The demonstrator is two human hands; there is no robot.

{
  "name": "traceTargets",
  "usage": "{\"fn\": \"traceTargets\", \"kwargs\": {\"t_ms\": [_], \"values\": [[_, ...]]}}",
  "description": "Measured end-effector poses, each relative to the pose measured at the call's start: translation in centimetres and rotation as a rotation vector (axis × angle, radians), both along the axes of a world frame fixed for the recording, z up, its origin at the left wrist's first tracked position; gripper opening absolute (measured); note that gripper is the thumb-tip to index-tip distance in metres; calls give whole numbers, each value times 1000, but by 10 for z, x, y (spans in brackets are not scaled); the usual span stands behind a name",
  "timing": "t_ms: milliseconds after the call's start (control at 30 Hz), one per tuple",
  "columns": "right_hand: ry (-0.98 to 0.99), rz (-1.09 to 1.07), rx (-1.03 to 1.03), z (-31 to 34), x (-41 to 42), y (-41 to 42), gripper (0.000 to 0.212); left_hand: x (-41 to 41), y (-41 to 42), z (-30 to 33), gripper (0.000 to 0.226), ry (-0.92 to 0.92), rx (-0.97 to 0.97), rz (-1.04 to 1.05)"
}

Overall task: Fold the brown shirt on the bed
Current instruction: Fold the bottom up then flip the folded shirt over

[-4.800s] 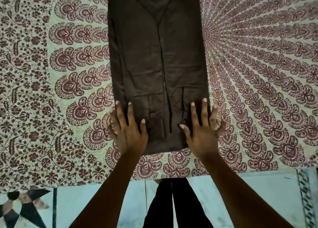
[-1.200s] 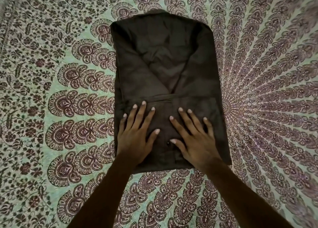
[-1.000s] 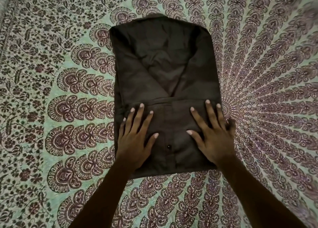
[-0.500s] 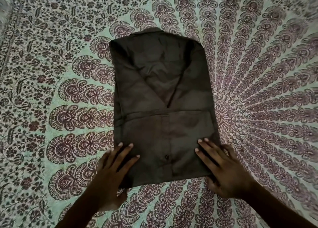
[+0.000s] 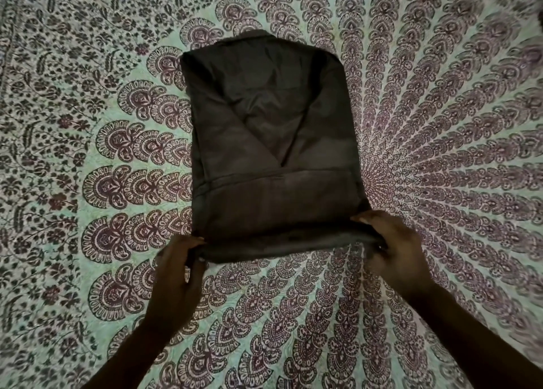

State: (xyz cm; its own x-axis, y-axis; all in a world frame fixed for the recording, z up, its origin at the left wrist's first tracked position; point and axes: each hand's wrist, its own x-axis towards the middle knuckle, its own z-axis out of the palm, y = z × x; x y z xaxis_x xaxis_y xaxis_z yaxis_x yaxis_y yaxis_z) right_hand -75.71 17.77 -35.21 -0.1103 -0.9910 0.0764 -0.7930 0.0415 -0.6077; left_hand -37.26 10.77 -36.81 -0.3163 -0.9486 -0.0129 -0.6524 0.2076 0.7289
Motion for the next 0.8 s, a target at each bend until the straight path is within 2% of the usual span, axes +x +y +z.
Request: {"fn": "traceTargets", "kwargs": {"t_ms": [167,267,400,633,800], "values": [[-137,-235,-132,44,5,-50,9,-32,-52,46,21,133,-124,204],[-255,-331,-194,62,10,-99,16,-51,-99,61,12,203,-98,319],[-394,-419,-251,65,7,-176,20,-78,-169,72,18,251,-128,454],[-435,-528,-303,45,-18,-298,18,-102,-293,49,33,131,-267,481],[-374,-543,-232,35,-30,-366,16,-111,-362,33,41,-126,-228,510]]}}
